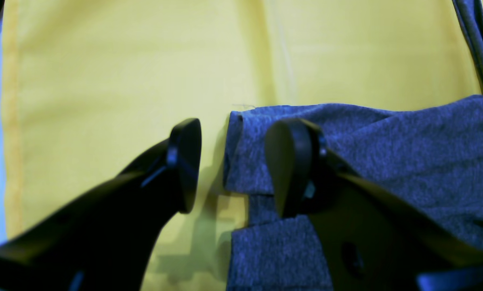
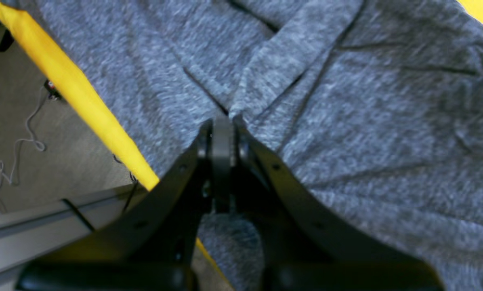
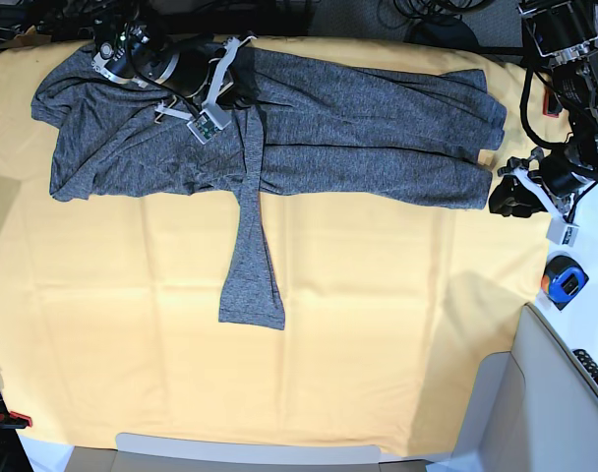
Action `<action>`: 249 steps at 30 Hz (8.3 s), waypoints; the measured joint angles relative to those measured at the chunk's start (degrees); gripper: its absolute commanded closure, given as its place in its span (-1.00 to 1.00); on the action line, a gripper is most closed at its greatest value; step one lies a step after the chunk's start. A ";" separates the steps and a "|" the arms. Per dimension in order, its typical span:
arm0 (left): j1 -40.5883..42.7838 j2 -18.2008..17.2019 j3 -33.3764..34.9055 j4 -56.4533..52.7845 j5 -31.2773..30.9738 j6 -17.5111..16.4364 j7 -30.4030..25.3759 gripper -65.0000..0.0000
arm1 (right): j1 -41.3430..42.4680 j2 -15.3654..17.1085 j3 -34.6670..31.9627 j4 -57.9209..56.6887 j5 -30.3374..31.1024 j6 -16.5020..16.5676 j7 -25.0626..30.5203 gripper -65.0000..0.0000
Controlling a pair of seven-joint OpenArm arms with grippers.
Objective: Fold the T-shirt properly
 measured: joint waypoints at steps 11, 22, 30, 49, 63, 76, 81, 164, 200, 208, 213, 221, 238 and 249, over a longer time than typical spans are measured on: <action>0.00 0.92 0.02 0.02 0.00 0.07 0.02 0.12 | 1.57 -0.46 -0.07 -0.07 0.17 -5.20 -0.11 -0.02; -0.09 0.87 0.02 0.02 -0.09 0.22 0.00 0.12 | 23.21 -13.90 4.85 -7.34 3.19 -19.26 0.63 -0.04; 0.02 0.92 0.02 0.00 0.02 0.20 0.07 0.12 | 34.82 -20.13 19.39 -28.92 2.47 -22.77 10.25 -0.04; -0.13 1.18 4.02 0.00 0.09 0.20 -0.02 0.12 | 48.61 -20.02 27.47 -58.99 4.28 -24.90 23.37 -0.04; -0.15 1.88 4.04 0.00 0.04 0.17 0.00 0.12 | 48.52 -19.85 23.04 -59.58 4.26 -24.96 23.54 -0.04; -0.15 1.90 4.04 0.00 0.00 0.17 0.00 0.12 | 49.64 -19.82 22.69 -64.26 7.37 -24.41 24.46 0.32; -0.13 1.90 4.04 0.00 0.02 0.17 0.00 0.12 | 49.75 -19.71 21.99 -64.35 7.19 -24.44 24.20 1.00; 3.17 1.03 -5.11 -6.16 -2.58 -6.91 11.32 -0.18 | 13.05 -0.63 7.67 -4.28 1.18 -37.09 15.13 -0.43; 4.63 2.67 8.63 -6.38 -14.45 -6.91 11.56 -0.18 | 8.48 0.00 14.05 -4.42 1.07 -36.87 14.95 -0.43; 3.43 2.19 8.20 -15.80 -18.69 -7.39 8.98 0.29 | 8.50 -0.02 14.05 -5.75 1.25 -36.68 15.02 -0.43; 2.67 2.29 8.11 -17.62 -17.84 -7.30 9.29 1.00 | 8.52 -0.02 14.05 -7.85 1.05 -36.89 14.95 -0.43; 1.99 2.78 8.31 -10.73 -14.08 -6.71 11.72 1.00 | 7.50 -0.15 20.61 -7.91 1.16 -36.96 15.17 -0.43; -1.44 14.49 27.39 1.51 -14.16 -6.86 12.31 1.00 | 1.99 -0.11 37.20 -7.85 1.11 -36.94 14.99 -0.43; -5.29 22.56 34.60 1.49 -13.99 -6.88 12.00 1.00 | 0.04 -0.20 41.20 -7.96 1.25 -36.68 14.93 -0.43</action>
